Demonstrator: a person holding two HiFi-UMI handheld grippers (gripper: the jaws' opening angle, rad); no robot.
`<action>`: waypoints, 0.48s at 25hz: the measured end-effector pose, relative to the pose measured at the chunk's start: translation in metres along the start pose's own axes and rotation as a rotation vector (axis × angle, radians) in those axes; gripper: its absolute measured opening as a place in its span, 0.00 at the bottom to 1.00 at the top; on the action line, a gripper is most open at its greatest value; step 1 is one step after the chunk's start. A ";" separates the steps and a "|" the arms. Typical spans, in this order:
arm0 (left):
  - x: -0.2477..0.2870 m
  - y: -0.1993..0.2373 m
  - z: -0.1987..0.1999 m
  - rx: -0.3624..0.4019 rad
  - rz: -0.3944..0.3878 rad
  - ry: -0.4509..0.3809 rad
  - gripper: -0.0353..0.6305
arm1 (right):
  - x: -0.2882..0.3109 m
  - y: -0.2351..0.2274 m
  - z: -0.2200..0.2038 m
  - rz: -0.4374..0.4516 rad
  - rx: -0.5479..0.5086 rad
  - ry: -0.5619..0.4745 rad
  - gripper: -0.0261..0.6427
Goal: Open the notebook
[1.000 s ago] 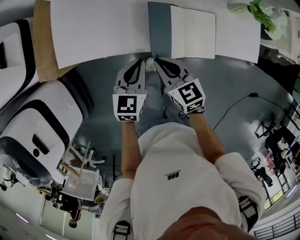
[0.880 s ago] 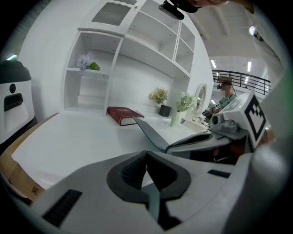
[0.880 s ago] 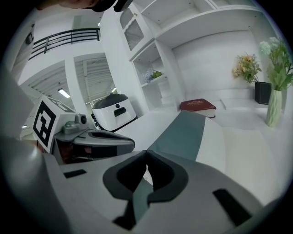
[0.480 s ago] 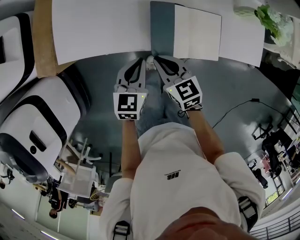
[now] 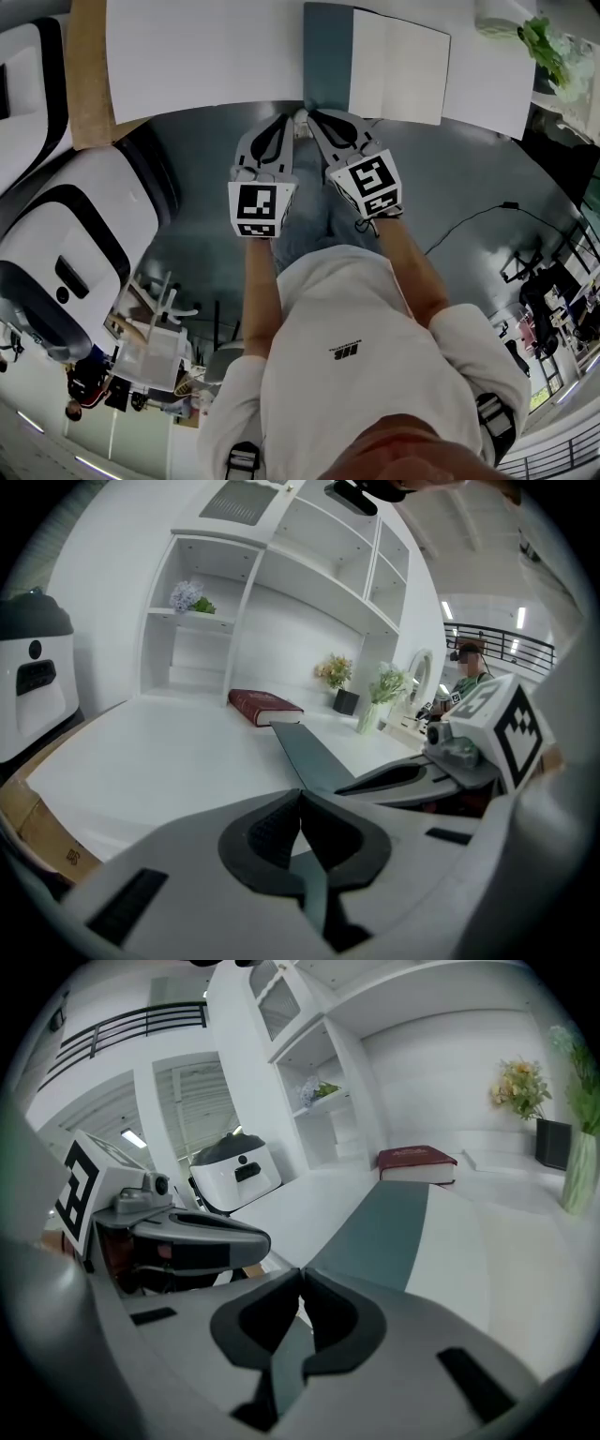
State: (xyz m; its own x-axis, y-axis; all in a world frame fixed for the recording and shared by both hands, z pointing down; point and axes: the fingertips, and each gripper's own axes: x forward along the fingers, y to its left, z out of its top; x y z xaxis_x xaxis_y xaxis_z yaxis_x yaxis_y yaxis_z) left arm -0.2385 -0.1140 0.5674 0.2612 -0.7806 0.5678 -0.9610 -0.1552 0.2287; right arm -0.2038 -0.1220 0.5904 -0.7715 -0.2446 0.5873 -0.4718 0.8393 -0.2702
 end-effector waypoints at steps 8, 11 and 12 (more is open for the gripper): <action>0.000 0.004 -0.002 -0.006 0.009 0.003 0.05 | 0.007 0.001 -0.005 0.005 -0.004 0.016 0.05; 0.000 0.004 -0.002 -0.006 0.010 0.004 0.05 | 0.009 0.001 -0.007 0.005 -0.006 0.022 0.05; 0.000 0.004 -0.002 -0.007 0.010 0.004 0.05 | 0.009 0.002 -0.007 0.005 -0.007 0.026 0.05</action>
State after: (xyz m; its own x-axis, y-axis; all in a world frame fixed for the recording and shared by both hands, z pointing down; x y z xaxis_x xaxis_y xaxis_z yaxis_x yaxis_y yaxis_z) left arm -0.2423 -0.1132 0.5697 0.2516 -0.7800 0.5730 -0.9631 -0.1432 0.2280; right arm -0.2086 -0.1195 0.6008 -0.7624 -0.2283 0.6055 -0.4654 0.8436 -0.2679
